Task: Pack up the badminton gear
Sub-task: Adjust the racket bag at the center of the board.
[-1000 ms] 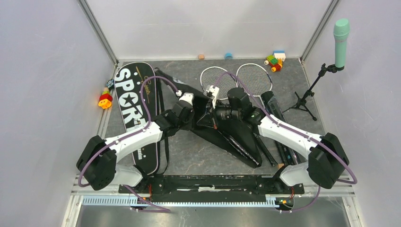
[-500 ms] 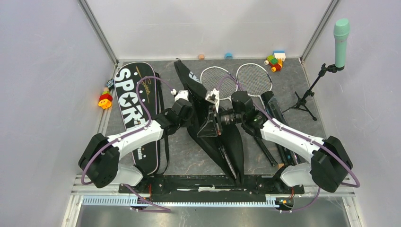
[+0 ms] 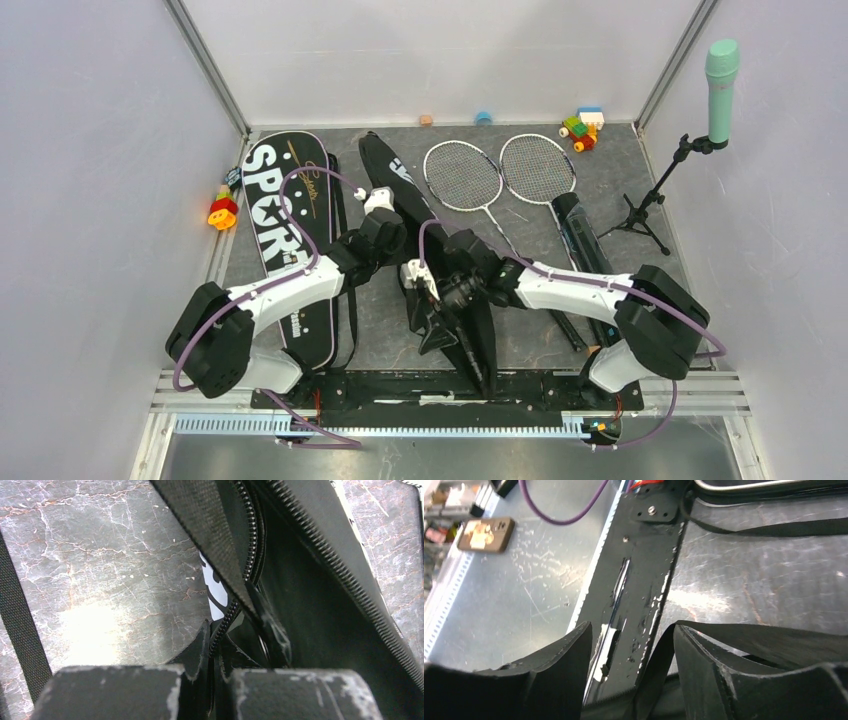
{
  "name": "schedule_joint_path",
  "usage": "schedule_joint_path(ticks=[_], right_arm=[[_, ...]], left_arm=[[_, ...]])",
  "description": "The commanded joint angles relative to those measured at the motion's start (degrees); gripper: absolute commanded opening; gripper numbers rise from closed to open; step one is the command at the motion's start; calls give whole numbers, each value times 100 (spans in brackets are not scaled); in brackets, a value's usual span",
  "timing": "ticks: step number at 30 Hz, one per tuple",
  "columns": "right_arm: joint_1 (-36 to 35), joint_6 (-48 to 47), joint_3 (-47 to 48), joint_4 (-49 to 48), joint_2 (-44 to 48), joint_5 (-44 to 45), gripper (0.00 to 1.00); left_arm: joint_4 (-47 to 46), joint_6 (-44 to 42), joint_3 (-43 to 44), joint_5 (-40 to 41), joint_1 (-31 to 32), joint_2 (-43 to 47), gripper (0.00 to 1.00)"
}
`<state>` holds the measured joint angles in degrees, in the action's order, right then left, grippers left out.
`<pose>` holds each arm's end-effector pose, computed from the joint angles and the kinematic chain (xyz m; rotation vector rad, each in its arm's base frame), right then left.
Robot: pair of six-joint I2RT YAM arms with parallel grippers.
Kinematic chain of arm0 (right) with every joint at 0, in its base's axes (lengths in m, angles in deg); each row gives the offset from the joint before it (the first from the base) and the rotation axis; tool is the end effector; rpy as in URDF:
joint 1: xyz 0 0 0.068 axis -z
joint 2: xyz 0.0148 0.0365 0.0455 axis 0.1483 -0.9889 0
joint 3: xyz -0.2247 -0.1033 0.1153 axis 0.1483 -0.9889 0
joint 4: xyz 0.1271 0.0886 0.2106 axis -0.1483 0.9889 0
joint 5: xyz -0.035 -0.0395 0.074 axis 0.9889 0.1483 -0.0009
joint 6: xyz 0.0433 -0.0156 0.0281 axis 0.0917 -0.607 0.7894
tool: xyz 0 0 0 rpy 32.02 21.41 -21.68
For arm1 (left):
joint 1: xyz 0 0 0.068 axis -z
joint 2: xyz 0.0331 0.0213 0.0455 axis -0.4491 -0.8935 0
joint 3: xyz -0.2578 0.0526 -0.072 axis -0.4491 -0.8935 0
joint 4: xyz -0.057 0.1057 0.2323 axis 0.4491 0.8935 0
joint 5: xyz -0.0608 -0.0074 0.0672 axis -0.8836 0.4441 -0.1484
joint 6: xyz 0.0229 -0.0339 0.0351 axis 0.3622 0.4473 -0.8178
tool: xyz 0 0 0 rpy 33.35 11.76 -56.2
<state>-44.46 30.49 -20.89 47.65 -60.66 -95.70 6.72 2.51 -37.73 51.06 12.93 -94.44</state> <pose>0.1595 0.2616 0.2119 -1.6180 1.6679 1.5641 0.2288 -0.1759 0.2192 -0.1269 2.2660 -0.3968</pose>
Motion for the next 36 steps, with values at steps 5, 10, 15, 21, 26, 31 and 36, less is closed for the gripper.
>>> schedule_joint_path(ticks=[5, 10, 15, 21, 26, 31, 36], right_arm=[[-429, -246, -191, -191, -140, 1350, 70], [-434, 208, -780, -852, 528, 2879, 74], [-432, 1017, -1435, -1618, 1004, 3382, 79], [-432, 1448, -1394, -2244, 384, 3146, 79], [-432, 1508, -1344, -2471, 264, 2795, 74], [-434, 1969, -1566, -3046, 412, 1079, 55], [-565, 3674, -2007, -5750, 566, -438, 24]], left_arm=[[-584, 535, 208, 338, -40, 312, 2], [-467, 657, 39, 514, -33, 466, 2], [-447, 802, -191, 643, -38, 709, 2], [-467, 887, -232, 678, -33, 758, 2], [-472, 938, -317, 924, -31, 781, 2], [-526, 932, -246, 1242, -36, 671, 2], [-719, 928, -51, 2102, -43, 274, 2]])
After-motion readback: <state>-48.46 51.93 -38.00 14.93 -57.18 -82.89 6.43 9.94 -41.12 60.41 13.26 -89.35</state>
